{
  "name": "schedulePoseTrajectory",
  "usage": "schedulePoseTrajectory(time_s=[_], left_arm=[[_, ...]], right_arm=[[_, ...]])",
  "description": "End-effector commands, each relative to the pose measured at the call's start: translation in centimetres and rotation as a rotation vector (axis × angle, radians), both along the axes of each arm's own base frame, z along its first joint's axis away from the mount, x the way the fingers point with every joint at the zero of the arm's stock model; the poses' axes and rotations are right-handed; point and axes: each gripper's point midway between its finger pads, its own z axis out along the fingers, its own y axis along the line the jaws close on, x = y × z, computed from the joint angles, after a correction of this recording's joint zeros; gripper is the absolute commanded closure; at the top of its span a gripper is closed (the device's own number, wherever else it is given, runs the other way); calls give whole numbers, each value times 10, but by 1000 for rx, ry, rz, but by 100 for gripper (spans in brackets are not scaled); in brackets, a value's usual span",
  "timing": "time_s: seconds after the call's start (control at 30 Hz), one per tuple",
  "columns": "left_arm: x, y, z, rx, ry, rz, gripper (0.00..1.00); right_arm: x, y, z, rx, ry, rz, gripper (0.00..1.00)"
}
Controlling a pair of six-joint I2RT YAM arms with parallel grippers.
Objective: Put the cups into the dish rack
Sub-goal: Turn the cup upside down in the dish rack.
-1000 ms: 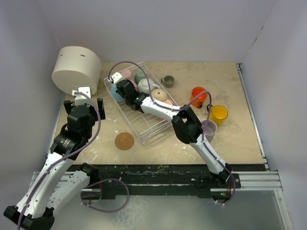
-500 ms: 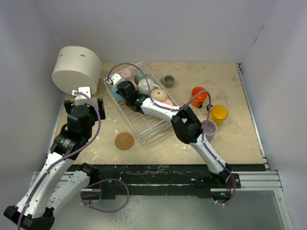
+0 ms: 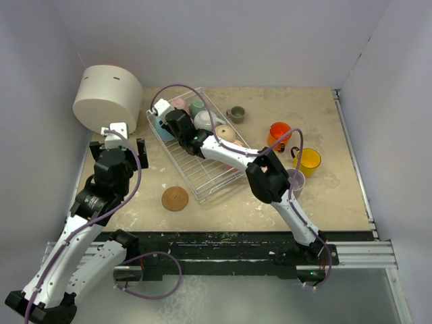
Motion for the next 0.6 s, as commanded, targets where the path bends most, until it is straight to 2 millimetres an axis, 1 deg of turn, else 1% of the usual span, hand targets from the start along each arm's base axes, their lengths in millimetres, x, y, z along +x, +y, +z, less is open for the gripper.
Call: schedulePoseTrajectory(time_s=[0.0,0.17,0.33,0.37,0.47,0.53,0.57], left_arm=[[3,1,13,-17,-54,1,1],[2,1,13,-19,-55,0,1],[1,0,15,-25,-66,-6,1],[1,0,16,-25,-68,-8,1],[1,0,16,-27,-72,-10,1],[1,-1,16,-29,-74,-16,1],[0,-2,17,-30,-75,-20,1]], right_arm=[[-9,6,79,136,-74,36,58],[-18,0,92,145,-71,57,53],[-33,-5,103,155,-51,103,50],[-38,-6,109,158,-46,122,50],[-61,-2,108,129,48,238,50],[-74,-2,110,94,91,304,50],[-82,-6,107,77,122,322,50]])
